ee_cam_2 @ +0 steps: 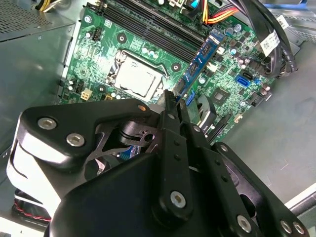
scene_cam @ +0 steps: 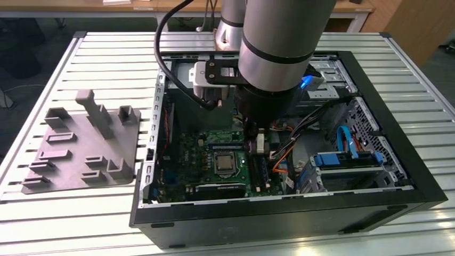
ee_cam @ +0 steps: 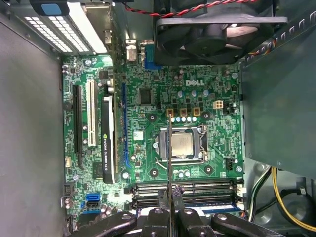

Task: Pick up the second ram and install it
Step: 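Pick up the second ram and move it above second insertion slot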

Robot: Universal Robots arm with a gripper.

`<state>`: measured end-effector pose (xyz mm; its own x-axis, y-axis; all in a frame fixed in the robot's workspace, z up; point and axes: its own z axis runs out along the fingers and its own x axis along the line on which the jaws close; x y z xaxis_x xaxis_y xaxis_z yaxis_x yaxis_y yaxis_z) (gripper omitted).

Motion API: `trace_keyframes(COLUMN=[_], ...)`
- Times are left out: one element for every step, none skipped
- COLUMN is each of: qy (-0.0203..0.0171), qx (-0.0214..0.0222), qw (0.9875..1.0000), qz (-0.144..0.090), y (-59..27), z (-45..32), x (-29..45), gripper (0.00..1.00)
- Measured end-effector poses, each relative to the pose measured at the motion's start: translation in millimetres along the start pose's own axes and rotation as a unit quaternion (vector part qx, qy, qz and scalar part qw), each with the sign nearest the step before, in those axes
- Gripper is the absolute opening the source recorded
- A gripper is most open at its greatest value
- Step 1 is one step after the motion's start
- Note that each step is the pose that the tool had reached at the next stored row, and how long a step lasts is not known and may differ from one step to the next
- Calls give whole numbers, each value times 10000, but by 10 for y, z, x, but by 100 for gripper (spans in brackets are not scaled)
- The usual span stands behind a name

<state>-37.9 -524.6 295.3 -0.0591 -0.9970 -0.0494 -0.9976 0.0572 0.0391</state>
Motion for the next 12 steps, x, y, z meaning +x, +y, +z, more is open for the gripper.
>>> trace_keyframes(qy=[1, 1, 2, 1, 1, 0, 0, 1, 0, 0, 2, 1], qx=[0, 0, 0, 0, 0, 0, 0, 0, 0, 0, 0, 0], qw=[10000, 10000, 10000, 10000, 10000, 10000, 10000, 10000, 10000, 10000, 10000, 10000], qz=[0, 0, 0, 0, 0, 0, 0, 0, 0, 0, 0, 0], y=[0, 0, 0, 0, 0, -1, -1, -1, -1, -1, -1, -1], z=[2, 3, 5, 8, 11, 14, 19, 22, 26, 29, 30, 33], x=[0, 1, 1, 1, 1, 1, 2, 2, 2, 2, 3, 2], gripper=[14, 14, 14, 14, 14, 14, 14, 14, 14, 14, 14, 14])
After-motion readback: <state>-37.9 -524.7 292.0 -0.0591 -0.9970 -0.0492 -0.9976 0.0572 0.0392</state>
